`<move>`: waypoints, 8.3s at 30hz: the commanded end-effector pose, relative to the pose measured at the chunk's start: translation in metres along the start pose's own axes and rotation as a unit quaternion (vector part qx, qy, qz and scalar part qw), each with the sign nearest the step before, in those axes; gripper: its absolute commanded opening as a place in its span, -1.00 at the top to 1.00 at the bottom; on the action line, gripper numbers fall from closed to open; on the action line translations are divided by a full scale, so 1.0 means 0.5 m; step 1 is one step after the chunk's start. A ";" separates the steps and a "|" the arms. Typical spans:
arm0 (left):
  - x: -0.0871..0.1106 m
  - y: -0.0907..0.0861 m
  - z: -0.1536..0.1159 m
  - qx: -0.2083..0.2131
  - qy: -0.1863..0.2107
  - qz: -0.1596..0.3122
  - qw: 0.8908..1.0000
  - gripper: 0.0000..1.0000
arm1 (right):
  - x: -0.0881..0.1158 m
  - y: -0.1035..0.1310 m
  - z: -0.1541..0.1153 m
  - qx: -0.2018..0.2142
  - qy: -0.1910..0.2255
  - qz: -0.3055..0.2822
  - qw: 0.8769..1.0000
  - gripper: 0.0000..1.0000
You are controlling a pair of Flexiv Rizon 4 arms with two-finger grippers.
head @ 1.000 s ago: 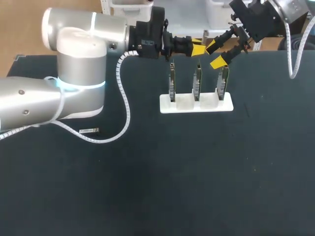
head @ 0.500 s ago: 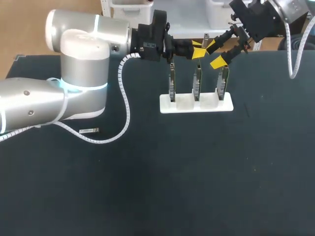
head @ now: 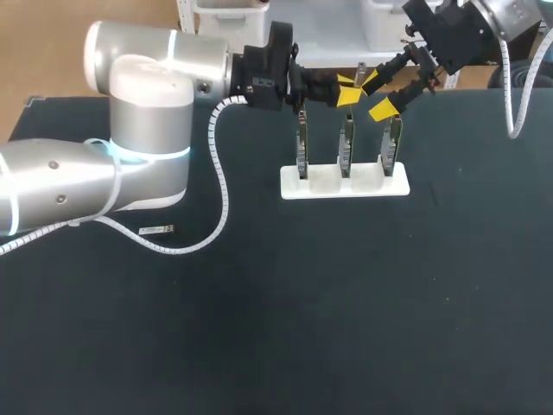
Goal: Pick up the optical module with the left hand, and insert it into the network port with the right hand.
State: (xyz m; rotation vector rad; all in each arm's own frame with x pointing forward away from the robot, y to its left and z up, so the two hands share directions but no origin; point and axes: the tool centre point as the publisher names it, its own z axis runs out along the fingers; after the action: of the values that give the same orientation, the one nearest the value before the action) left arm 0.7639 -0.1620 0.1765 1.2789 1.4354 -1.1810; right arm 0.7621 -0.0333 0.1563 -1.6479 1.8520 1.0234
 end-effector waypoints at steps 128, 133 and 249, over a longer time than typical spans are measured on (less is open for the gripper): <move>0.036 0.023 0.005 0.007 0.012 -0.004 1.000 1.00 | -0.013 -0.016 -0.052 0.027 0.017 -0.025 0.999 -1.00; 0.036 0.023 0.005 0.007 0.012 -0.004 1.000 1.00 | -0.021 -0.022 -0.051 0.030 0.020 -0.037 0.999 -1.00; 0.036 0.023 0.005 0.007 0.012 -0.004 1.000 -1.00 | -0.081 -0.014 -0.008 0.018 -0.003 -0.070 0.997 1.00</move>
State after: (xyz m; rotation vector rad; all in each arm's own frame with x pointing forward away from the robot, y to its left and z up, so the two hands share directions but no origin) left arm 0.7721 -0.1606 0.1575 1.2984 1.4530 -1.1862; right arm 0.7789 -0.0107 0.1879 -1.7294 1.7152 0.9349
